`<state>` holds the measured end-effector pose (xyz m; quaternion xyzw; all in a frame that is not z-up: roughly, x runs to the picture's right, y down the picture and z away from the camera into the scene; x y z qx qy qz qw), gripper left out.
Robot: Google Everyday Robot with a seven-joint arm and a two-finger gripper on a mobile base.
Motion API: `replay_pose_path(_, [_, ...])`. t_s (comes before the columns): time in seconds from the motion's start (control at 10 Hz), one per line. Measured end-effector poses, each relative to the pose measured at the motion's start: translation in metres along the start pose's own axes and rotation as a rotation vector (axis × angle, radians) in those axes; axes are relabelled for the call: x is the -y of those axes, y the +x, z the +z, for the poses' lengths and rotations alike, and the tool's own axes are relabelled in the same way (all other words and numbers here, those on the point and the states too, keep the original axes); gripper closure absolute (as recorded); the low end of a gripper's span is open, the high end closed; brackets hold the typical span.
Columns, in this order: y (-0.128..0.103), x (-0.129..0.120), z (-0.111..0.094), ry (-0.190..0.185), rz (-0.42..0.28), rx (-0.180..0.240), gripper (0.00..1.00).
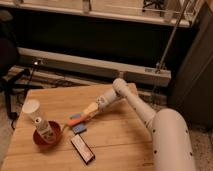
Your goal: Place the pepper on the white sponge
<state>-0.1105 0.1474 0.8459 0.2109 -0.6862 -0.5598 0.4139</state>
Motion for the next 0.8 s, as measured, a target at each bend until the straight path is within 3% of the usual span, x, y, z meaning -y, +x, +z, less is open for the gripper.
replay_pose_path(0.3, [0.001, -0.002, -0.003, -0.030, -0.003, -0.007, 0.20])
replay_pose_path(0.5, [0.002, -0.003, -0.010, -0.072, -0.011, -0.022, 0.20])
replay_pose_path(0.8, [0.002, -0.002, -0.011, -0.071, -0.010, -0.027, 0.20])
